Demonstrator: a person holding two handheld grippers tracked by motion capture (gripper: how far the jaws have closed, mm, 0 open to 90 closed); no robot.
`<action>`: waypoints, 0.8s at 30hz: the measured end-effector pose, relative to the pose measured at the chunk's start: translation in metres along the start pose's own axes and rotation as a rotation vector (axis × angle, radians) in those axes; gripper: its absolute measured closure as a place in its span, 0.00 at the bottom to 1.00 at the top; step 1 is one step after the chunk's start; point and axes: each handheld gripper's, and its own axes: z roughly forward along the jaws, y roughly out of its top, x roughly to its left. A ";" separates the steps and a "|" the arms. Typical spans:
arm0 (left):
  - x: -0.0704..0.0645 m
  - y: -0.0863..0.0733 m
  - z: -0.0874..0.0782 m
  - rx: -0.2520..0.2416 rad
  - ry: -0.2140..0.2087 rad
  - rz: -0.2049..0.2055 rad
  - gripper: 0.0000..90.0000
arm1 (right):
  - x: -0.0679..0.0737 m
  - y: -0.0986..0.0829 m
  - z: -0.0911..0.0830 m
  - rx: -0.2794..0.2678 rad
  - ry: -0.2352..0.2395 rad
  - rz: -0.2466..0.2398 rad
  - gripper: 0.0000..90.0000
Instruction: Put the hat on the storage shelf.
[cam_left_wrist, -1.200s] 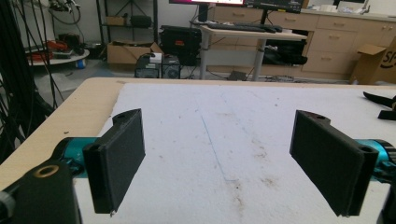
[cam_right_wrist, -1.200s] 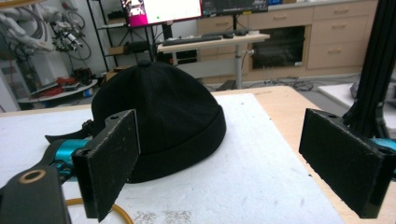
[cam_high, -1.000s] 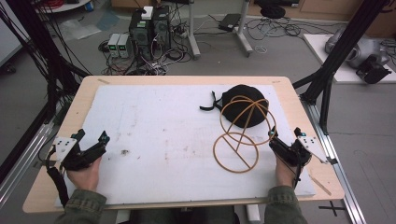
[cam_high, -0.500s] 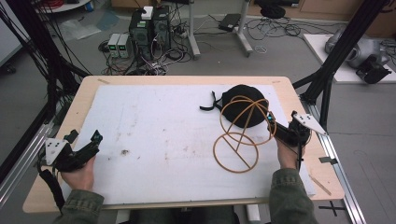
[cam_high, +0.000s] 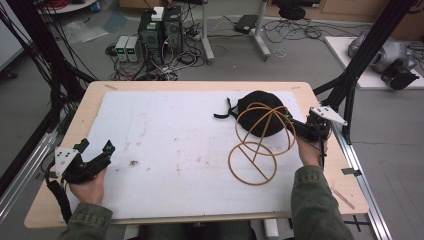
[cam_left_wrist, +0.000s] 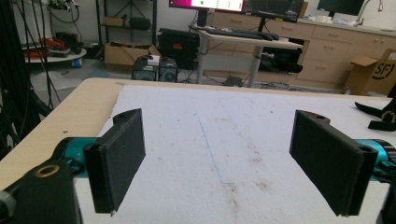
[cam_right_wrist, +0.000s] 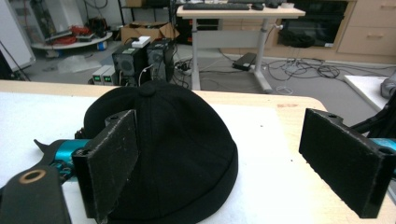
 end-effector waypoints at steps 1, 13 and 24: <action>0.000 0.000 0.000 0.000 0.001 -0.003 0.21 | 0.001 0.002 0.004 0.010 0.005 -0.008 0.13; 0.001 0.000 0.000 0.003 -0.003 -0.003 0.21 | 0.005 0.014 0.031 0.060 0.025 -0.038 0.13; 0.001 -0.002 0.001 0.010 -0.007 -0.013 0.21 | 0.012 0.008 0.051 0.103 0.062 -0.059 0.13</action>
